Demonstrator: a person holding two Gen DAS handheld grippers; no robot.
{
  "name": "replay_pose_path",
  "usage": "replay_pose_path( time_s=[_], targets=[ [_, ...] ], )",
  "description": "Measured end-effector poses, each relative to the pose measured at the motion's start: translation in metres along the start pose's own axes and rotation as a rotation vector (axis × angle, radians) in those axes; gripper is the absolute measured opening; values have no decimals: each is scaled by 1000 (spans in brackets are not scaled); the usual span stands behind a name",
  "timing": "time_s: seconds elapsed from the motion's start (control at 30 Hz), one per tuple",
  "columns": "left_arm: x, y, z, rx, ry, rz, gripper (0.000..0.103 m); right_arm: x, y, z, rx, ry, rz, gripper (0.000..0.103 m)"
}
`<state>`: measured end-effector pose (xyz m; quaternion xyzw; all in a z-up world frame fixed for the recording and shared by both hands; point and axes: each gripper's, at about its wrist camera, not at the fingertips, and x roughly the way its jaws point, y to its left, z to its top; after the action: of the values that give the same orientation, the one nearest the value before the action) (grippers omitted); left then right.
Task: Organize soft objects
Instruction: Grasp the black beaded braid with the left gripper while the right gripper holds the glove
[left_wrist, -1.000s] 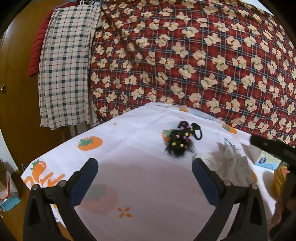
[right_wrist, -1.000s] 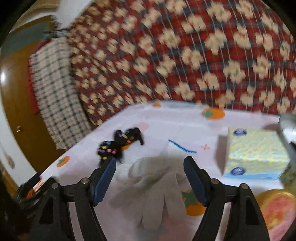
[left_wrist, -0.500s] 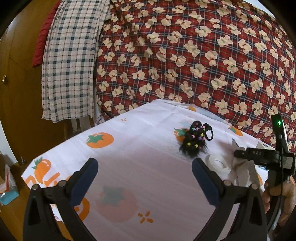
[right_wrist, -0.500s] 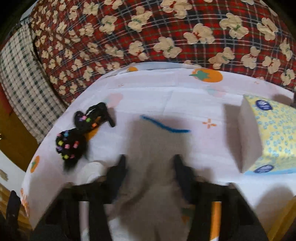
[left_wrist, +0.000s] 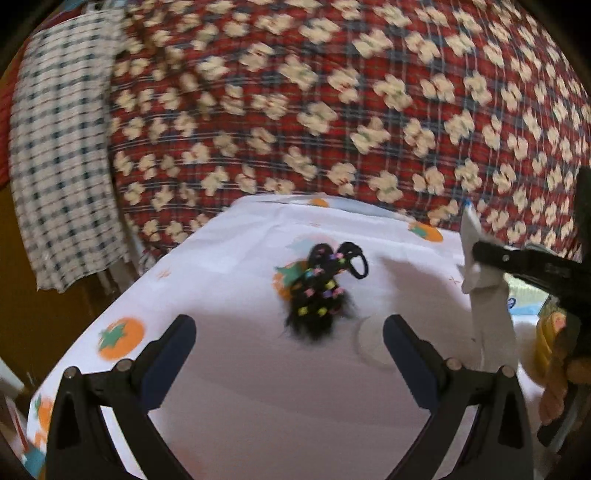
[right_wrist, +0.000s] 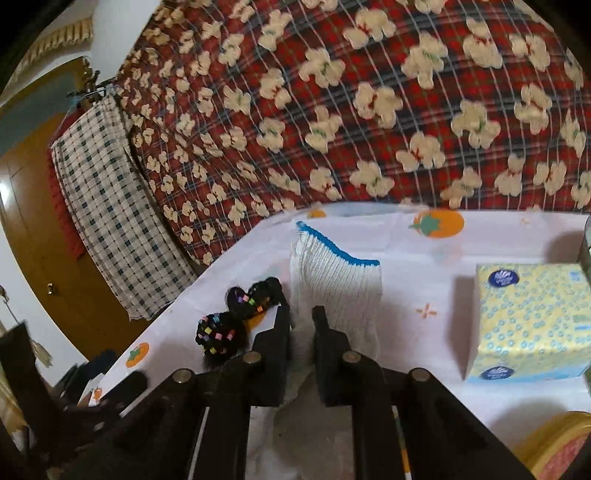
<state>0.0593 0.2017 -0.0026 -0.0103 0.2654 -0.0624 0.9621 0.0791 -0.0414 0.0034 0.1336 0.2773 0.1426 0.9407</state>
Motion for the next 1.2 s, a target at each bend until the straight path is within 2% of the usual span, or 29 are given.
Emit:
replay_pose_path(
  time_s=[0.07, 0.13, 0.17, 0.27, 0.37, 0.43, 0.5, 0.7, 0.77, 0.97, 1.07, 1.1, 1.2],
  targets=[
    [14, -7, 11, -7, 27, -31, 100, -2, -3, 1, 26, 0, 16, 13],
    [28, -11, 20, -29, 48, -86, 87, -1, -5, 3, 32, 5, 15, 13],
    [35, -13, 23, -38, 67, -101, 85, -1, -6, 3, 35, 6, 7, 13],
    [64, -22, 32, -22, 141, -116, 79, -1, -11, 5, 52, 7, 2, 14],
    [94, -24, 37, -23, 213, -99, 61, -4, -13, 6, 50, -12, -14, 14],
    [109, -25, 34, -14, 250, -99, 33, -7, -13, 8, 48, -23, -12, 14],
    [122, -26, 27, 5, 301, -80, 32, -9, -13, 8, 49, -26, -5, 14],
    [109, -8, 30, -88, 239, -134, 25, -14, -12, 10, 51, -47, 1, 14],
    [94, 0, 29, -128, 177, -157, 25, -16, -12, 10, 52, -55, 2, 14],
    [31, 27, 18, -248, -43, -295, 25, -21, -10, 10, 56, -80, 26, 14],
    [6, 40, 14, -296, -109, -323, 24, -24, -7, 10, 51, -95, 54, 14],
    [-3, 44, 11, -310, -129, -326, 10, -25, -6, 10, 50, -99, 65, 14],
    [-18, 52, 4, -336, -140, -331, 7, -26, -5, 10, 61, -101, 104, 14]
  ],
)
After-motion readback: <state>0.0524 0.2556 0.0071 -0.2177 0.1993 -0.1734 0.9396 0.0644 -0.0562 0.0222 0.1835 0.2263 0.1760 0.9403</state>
